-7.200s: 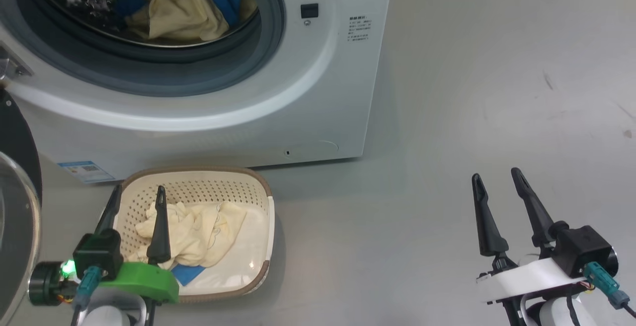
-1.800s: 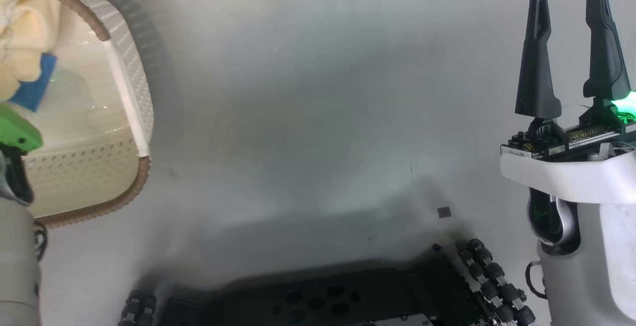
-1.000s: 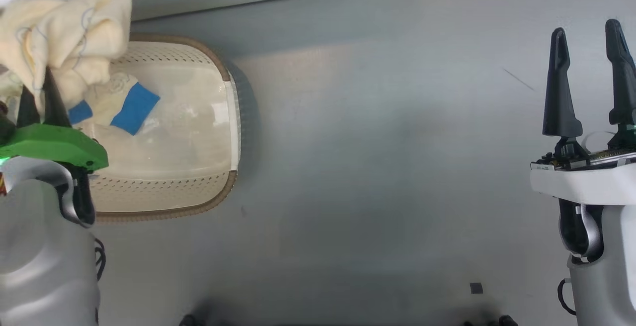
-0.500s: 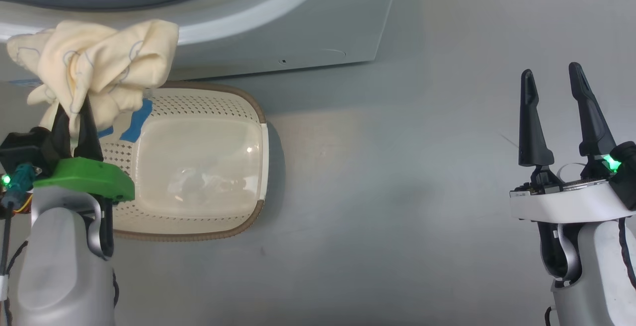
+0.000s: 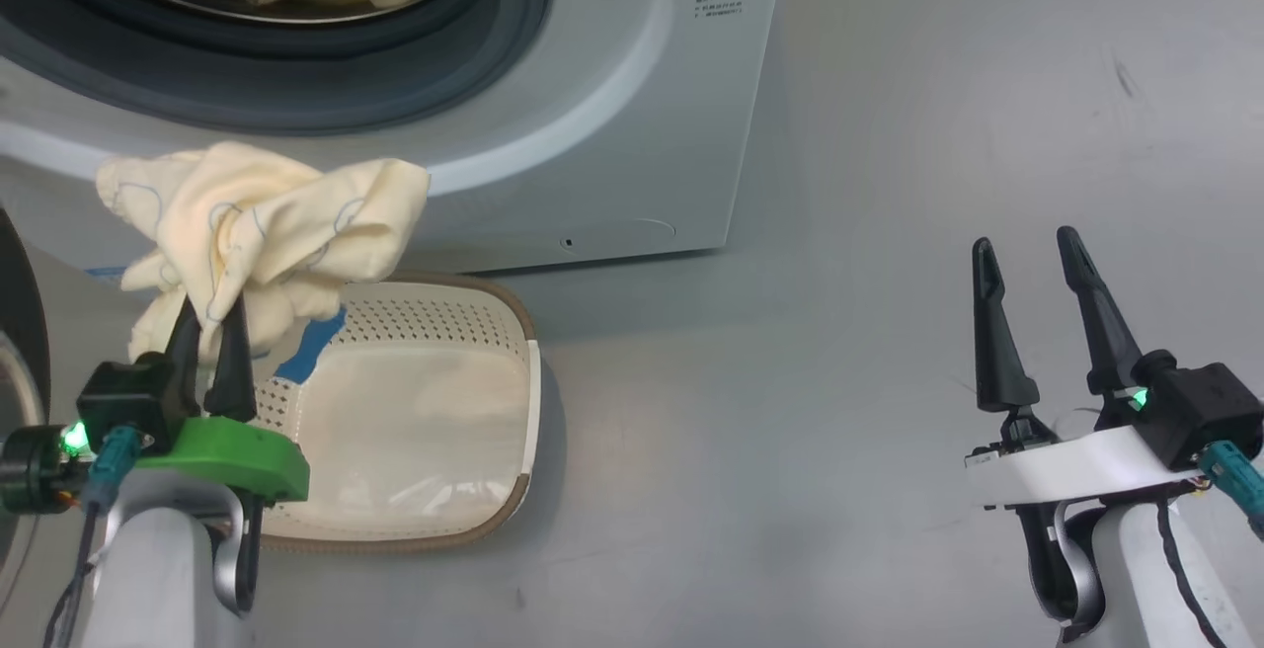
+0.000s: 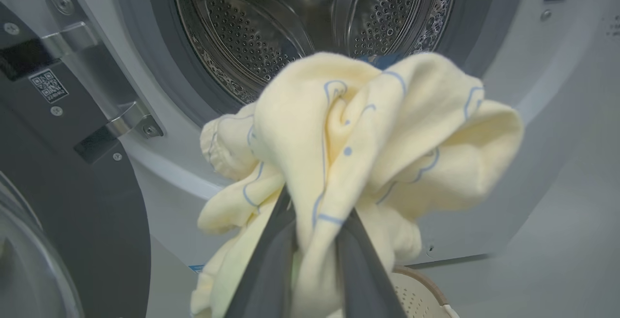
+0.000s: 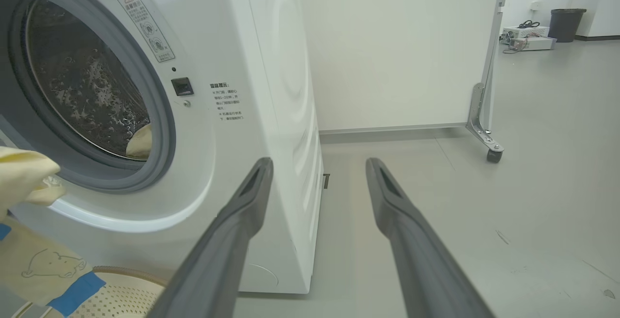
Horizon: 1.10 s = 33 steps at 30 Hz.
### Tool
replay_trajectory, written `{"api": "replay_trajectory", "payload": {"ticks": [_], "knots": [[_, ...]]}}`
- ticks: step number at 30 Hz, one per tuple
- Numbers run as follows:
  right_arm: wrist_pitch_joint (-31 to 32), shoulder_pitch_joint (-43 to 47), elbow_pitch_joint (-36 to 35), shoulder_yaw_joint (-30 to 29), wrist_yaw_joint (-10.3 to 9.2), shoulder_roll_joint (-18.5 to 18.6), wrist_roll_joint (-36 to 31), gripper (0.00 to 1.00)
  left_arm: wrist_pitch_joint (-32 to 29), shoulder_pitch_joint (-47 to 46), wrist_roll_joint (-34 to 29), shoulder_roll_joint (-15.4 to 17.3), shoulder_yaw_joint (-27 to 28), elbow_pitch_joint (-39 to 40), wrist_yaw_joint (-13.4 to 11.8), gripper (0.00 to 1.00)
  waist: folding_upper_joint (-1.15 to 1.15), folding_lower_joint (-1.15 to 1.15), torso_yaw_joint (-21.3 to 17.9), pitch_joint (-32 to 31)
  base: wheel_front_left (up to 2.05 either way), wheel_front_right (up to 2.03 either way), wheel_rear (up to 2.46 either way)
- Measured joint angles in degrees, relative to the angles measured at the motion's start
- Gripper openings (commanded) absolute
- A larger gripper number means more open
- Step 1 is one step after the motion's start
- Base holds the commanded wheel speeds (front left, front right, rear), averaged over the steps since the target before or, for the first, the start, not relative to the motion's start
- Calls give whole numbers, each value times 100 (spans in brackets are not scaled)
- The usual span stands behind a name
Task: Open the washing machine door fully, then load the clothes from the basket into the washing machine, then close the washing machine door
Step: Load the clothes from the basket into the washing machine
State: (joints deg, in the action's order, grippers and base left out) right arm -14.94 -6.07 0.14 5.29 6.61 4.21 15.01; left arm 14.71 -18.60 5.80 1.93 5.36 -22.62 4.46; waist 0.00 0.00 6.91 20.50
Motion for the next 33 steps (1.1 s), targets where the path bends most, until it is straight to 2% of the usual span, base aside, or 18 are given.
{"api": "replay_trajectory", "payload": {"ticks": [21, 27, 33], "knots": [[0, 1222, 332, 134, -38, -96, 67, 100, -1, 1792, -185, 20, -152, 564, 4, 0, 0, 0, -335, -1678, 0, 0, 0], [0, 1376, 259, 169, -123, -103, 67, 100, -1, 1963, -186, 32, -155, 828, -11, 0, 0, 0, -430, -1969, 0, 0, 0], [1, 1490, 167, 224, -130, -116, 67, 100, -1, 2136, -185, 37, -166, 1025, -14, 0, 0, 0, -481, -2077, 0, 0, 0]]}}
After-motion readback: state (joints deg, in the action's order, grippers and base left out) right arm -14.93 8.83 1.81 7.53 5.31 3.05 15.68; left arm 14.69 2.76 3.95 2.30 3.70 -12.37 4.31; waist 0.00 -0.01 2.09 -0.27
